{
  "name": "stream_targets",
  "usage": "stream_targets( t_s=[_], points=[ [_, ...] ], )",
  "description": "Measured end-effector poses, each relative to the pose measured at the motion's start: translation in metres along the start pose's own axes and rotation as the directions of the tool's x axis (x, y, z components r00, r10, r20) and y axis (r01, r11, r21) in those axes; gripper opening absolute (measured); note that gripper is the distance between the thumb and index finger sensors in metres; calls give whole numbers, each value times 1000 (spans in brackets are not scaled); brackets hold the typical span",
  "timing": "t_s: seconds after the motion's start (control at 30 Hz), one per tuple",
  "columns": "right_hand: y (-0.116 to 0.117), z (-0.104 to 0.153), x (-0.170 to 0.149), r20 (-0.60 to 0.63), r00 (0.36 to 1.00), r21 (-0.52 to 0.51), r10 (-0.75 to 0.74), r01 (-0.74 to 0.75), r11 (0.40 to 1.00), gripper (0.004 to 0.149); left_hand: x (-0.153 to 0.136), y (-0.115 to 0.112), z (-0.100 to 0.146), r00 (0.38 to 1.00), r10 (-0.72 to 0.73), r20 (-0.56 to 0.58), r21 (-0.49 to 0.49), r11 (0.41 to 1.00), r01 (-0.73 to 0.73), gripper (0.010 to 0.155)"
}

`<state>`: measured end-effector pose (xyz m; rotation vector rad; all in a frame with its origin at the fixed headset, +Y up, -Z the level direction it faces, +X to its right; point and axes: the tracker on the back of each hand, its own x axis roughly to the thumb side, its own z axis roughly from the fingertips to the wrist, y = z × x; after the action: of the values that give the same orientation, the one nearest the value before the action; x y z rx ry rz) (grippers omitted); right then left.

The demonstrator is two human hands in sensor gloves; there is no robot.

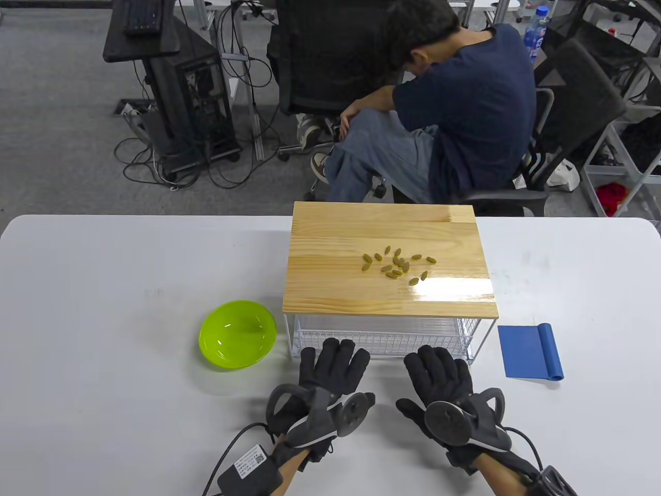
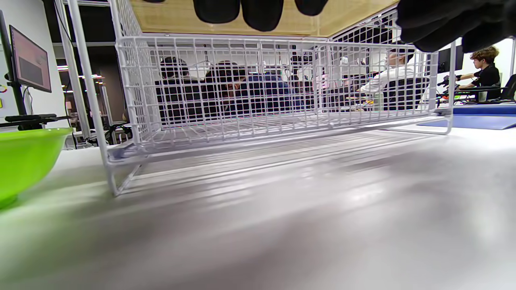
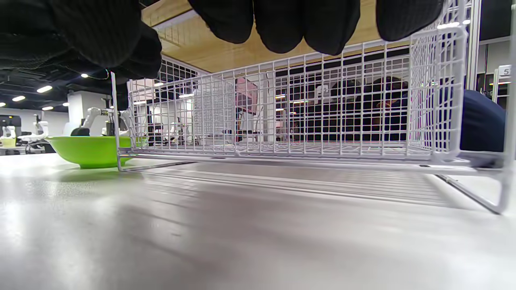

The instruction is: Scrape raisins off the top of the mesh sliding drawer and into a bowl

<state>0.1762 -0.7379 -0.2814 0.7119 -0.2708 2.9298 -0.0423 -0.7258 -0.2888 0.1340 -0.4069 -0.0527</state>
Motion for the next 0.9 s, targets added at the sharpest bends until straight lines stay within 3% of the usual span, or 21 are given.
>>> stream_targets(
  t_s=[0.4, 0.9],
  points=[
    [-2, 1, 0, -1, 1000, -15, 8, -8, 1000, 81, 2, -1, 0, 1000, -2, 13, -5, 1000, 2, 75],
    [-47, 13, -7, -21, 1000, -254, 23, -27, 967, 79, 1, -1, -1, 1000, 6, 6, -34, 999, -6, 76]
  ],
)
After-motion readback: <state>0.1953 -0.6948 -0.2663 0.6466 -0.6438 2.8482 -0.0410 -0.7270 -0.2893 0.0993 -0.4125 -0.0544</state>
